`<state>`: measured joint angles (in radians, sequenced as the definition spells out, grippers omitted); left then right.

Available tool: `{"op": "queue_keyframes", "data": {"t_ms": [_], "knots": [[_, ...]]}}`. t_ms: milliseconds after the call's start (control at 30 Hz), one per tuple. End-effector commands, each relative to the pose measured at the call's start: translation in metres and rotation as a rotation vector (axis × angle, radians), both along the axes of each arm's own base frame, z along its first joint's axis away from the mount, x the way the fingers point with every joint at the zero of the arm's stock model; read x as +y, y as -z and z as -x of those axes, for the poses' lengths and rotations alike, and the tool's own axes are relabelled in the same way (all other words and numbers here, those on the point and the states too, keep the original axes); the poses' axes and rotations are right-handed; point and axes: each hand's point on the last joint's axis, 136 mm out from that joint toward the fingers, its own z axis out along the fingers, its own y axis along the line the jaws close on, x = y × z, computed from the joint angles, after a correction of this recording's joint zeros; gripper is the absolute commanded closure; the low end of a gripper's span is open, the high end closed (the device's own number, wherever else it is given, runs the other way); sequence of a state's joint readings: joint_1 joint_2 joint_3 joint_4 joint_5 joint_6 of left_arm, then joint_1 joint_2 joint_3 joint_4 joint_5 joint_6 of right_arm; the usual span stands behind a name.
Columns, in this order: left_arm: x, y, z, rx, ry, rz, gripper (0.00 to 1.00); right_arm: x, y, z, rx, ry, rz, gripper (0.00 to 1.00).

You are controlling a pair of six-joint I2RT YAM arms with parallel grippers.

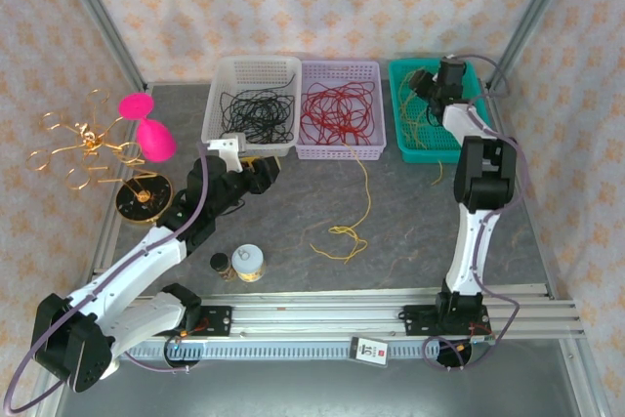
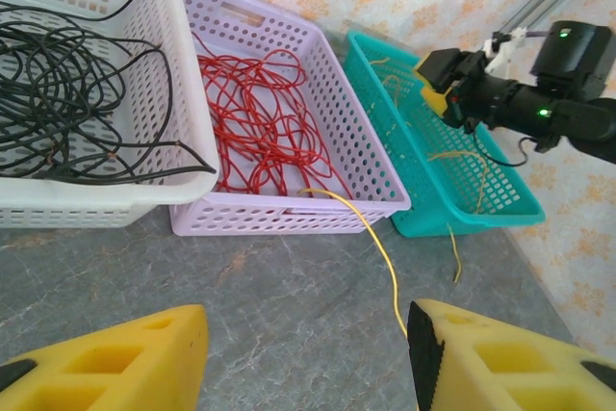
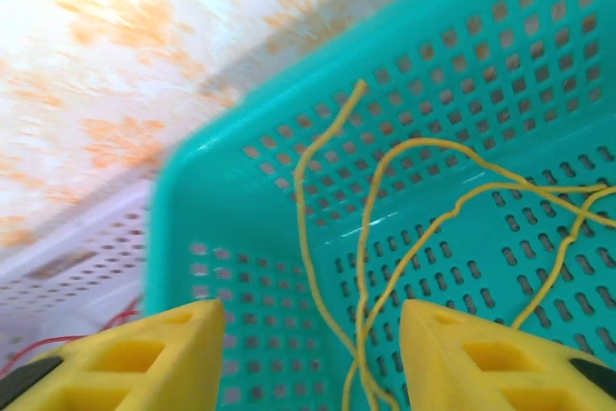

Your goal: Untangle the cables

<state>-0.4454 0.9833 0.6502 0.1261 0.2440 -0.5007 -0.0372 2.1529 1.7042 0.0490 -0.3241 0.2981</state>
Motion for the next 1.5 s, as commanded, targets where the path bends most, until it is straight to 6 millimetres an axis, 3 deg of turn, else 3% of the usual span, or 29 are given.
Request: {"op": "queue_keyframes", "data": {"t_ms": [0, 100, 233, 400, 500, 600, 833, 933, 1000, 1100, 1233, 1367, 1467], "knots": [[-0.006, -0.008, 0.007, -0.031, 0.038, 0.036, 0.43, 0.014, -0.103, 0.033, -0.197, -0.02, 0.029, 0.49], [-0.006, 0.001, 0.011, -0.014, 0.044, 0.031, 0.45, 0.035, -0.11, 0.077, -0.194, -0.06, 0.037, 0.5], [-0.006, 0.016, 0.018, 0.021, 0.058, 0.028, 0.48, 0.081, -0.083, 0.155, -0.115, -0.151, 0.109, 0.51], [-0.012, 0.035, 0.027, 0.054, 0.095, 0.048, 0.5, 0.135, -0.011, 0.251, 0.046, -0.287, 0.094, 0.5], [-0.014, 0.04, 0.029, 0.061, 0.105, 0.052, 0.5, 0.153, 0.039, 0.29, 0.149, -0.355, 0.103, 0.47], [-0.017, 0.037, 0.029, 0.053, 0.118, 0.063, 0.51, 0.163, 0.074, 0.312, 0.207, -0.411, 0.046, 0.44], [-0.019, 0.038, 0.033, 0.057, 0.129, 0.068, 0.51, 0.184, 0.099, 0.31, 0.21, -0.474, -0.05, 0.44], [-0.02, 0.036, 0.034, 0.05, 0.133, 0.073, 0.51, 0.188, 0.108, 0.306, 0.224, -0.474, -0.06, 0.55], [-0.021, 0.033, 0.035, 0.041, 0.141, 0.072, 0.51, 0.184, 0.112, 0.303, 0.219, -0.446, -0.05, 0.69], [-0.029, 0.028, 0.04, 0.022, 0.193, 0.064, 0.54, 0.185, 0.087, 0.299, 0.181, -0.453, -0.034, 0.88], [-0.047, 0.02, 0.049, -0.016, 0.296, 0.047, 0.62, 0.188, 0.011, 0.301, 0.047, -0.488, 0.009, 1.0], [-0.069, 0.008, 0.06, -0.076, 0.428, 0.062, 0.62, 0.199, -0.06, 0.322, -0.067, -0.589, -0.042, 1.0], [-0.092, -0.01, 0.074, -0.148, 0.564, 0.09, 0.6, 0.204, -0.098, 0.338, -0.119, -0.656, -0.076, 1.0]]}}
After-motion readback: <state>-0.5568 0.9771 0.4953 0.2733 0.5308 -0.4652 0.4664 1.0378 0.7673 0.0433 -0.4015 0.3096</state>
